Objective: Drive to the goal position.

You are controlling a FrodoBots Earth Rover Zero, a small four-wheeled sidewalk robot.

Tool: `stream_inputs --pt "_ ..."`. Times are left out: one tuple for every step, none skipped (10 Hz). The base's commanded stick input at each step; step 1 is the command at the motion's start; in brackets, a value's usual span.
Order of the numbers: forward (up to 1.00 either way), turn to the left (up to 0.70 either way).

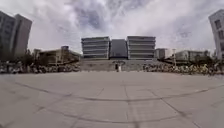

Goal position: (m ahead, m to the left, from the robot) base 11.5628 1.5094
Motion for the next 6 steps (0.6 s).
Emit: stream_inputs --pt "0.7 0.0" --pt "0.7 0.0" --pt "0.7 0.0" --pt "0.7 0.0" --pt "0.7 0.0" --pt "0.7 0.0"
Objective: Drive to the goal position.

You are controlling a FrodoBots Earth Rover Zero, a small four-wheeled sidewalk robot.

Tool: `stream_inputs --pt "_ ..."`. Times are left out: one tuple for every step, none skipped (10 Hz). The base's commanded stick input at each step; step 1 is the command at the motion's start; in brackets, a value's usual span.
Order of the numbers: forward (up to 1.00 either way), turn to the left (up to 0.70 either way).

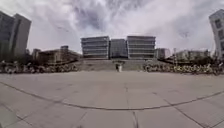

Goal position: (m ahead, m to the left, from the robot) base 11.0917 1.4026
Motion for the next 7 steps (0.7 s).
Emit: stream_inputs --pt "0.7 0.0" --pt "0.7 0.0" --pt "0.7 0.0" --pt "0.7 0.0" --pt "0.7 0.0" --pt "0.7 0.0" --pt "0.7 0.0"
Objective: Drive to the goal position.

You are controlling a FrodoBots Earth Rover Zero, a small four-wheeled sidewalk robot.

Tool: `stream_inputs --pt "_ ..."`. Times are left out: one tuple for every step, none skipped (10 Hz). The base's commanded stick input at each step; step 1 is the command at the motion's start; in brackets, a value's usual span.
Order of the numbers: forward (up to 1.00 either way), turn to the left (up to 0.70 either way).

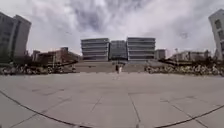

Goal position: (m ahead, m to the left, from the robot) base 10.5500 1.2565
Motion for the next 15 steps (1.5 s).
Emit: stream_inputs --pt "0.7 0.0" --pt "0.7 0.0" --pt "0.7 0.0" --pt "0.7 0.0" --pt "0.7 0.0" --pt "0.7 0.0" --pt "0.7 0.0" --pt "0.7 0.0" --pt "0.7 0.0" --pt "0.7 0.0" --pt "0.7 0.0" --pt "0.7 0.0" --pt "0.7 0.0" --pt "0.7 0.0" --pt "0.7 0.0"
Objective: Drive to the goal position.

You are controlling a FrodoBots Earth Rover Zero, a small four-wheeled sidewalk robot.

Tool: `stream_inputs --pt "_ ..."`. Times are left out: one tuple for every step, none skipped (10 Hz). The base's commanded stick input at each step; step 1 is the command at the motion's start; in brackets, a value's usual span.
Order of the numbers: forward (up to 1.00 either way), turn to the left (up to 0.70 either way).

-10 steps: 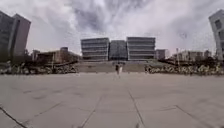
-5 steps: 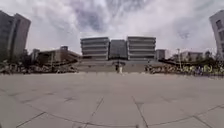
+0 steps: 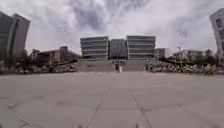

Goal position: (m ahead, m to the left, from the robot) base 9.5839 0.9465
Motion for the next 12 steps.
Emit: stream_inputs --pt "0.7 0.0" --pt "0.7 0.0" --pt "0.7 0.0" --pt "0.7 0.0" --pt "0.7 0.0" --pt "0.7 0.0" --pt "0.7 0.0" --pt "0.7 0.0" --pt "0.7 0.0" --pt "0.7 0.0" --pt "0.7 0.0" --pt "0.7 0.0"
